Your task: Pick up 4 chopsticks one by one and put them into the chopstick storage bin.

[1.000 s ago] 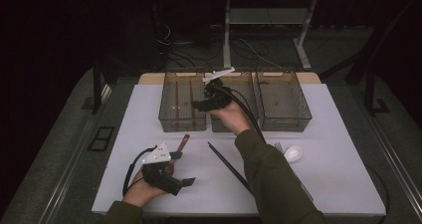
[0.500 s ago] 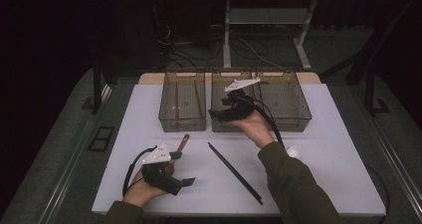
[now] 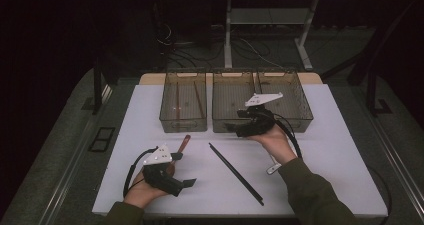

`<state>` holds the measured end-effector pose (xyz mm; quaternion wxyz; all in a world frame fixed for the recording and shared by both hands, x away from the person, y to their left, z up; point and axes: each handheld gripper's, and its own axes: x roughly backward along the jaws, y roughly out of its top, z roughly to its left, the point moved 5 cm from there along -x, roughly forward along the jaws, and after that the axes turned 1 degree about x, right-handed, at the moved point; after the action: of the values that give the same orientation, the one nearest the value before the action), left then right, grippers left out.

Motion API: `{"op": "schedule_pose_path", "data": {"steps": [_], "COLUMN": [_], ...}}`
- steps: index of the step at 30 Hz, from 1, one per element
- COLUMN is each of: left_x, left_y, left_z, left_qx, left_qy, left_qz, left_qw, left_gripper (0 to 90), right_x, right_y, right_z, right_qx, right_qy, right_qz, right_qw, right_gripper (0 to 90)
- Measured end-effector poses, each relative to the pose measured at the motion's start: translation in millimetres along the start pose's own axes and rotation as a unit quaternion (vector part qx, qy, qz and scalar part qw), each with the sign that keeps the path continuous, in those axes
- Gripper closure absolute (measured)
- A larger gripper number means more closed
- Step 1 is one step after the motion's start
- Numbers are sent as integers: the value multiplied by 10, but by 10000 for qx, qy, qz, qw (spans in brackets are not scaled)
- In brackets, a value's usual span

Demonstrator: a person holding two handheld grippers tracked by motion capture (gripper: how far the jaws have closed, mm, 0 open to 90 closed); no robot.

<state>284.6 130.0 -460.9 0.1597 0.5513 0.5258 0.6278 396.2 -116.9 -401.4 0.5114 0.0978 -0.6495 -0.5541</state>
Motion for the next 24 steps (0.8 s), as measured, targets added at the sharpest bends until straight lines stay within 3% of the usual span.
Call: {"op": "schedule_pose_path", "data": {"steps": [11, 24], "left_x": [-4, 1], "left_y": [-7, -8], "left_z": [7, -4], "left_qx": [21, -48], "left_qy": [32, 57], "left_qz": [19, 60], "left_qw": [10000, 10000], "left_gripper": [4, 4], "right_x": [315, 649], "right_y": [-398, -828], "right_z": [3, 53], "right_qx": [12, -20], "right_qy": [82, 10], "right_qz": [-66, 82], "right_qw": [9999, 10000], "right_gripper": [278, 278]}}
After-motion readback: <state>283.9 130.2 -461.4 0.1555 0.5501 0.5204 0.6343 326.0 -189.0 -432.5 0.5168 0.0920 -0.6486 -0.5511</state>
